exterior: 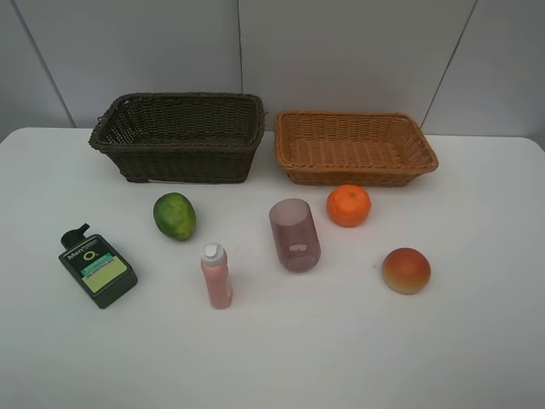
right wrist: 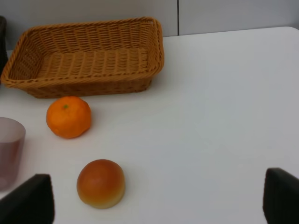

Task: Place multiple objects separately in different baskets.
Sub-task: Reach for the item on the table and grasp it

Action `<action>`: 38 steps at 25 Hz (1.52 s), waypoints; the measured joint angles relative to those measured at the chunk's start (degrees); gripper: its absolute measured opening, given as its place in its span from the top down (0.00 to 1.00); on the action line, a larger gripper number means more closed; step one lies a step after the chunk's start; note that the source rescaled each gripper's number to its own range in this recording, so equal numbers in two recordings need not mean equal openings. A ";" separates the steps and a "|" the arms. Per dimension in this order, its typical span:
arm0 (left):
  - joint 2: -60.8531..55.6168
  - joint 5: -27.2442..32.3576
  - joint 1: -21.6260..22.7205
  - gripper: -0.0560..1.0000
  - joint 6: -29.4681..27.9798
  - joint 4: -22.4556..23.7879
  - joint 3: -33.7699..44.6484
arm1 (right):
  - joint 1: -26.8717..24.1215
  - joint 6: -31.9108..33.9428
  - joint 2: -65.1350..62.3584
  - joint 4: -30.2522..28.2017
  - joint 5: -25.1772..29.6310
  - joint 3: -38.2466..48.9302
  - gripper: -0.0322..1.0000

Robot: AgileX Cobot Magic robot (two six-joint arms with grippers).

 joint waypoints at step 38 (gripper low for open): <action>70.35 -6.15 -18.68 0.00 -0.43 0.00 -24.24 | 0.00 0.00 0.00 0.00 0.00 0.00 0.06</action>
